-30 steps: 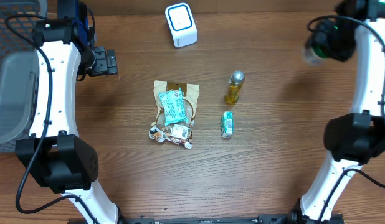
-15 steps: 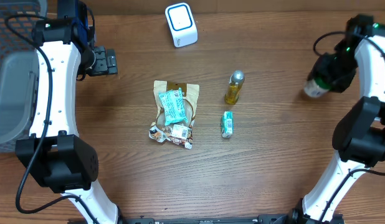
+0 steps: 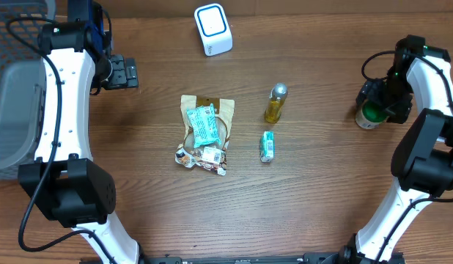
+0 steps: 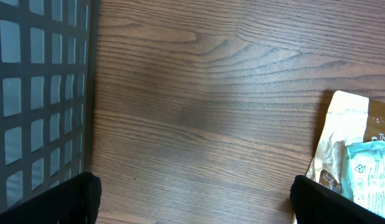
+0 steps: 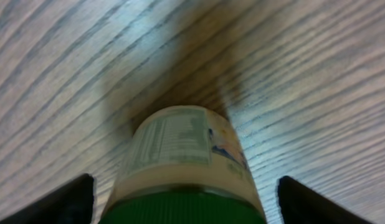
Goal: Scan the item barcode
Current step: 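Carry the jar to the right rear, set it down, open gripper, then move the right gripper over the glass oil bottle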
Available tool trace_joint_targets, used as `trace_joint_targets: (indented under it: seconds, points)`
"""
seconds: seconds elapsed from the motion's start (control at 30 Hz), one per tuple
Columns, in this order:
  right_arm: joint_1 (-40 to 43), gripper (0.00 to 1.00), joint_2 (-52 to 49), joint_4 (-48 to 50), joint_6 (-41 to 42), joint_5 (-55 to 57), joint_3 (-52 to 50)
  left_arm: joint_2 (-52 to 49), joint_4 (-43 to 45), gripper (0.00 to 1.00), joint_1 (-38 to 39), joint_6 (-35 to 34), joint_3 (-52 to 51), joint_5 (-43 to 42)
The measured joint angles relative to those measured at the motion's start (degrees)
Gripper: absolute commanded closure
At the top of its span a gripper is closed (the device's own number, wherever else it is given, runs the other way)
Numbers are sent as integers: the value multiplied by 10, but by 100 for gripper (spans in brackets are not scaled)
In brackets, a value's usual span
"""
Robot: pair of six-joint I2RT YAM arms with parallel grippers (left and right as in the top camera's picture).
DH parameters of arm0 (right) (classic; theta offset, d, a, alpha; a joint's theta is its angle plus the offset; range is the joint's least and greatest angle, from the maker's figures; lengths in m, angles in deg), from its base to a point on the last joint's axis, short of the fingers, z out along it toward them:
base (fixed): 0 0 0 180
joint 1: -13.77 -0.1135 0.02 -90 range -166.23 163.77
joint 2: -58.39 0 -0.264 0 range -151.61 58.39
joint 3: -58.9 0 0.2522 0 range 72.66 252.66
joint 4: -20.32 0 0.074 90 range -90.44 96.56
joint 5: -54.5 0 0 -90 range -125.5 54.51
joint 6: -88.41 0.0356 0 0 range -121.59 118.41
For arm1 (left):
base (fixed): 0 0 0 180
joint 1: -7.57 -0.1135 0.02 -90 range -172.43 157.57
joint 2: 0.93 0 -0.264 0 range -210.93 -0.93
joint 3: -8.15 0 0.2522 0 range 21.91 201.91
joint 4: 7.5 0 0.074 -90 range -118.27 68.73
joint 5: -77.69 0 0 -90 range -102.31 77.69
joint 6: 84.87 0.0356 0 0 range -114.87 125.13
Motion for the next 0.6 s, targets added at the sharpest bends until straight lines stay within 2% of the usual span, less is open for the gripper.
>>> trace_joint_targets:
  seconds: [0.33, 0.5, 0.6]
  points:
    - [0, 2, 0, -21, 9, 3, 17, 0, 0, 0, 0, 0, 0, 0]
    - [-1, 5, 2, -78, 16, 1, 123, 0, 0, 0, 0, 0, 0, 0]
    - [-6, 12, 12, -126, 12, -16, 205, 0, 0, 0, 0, 0, 0, 0]
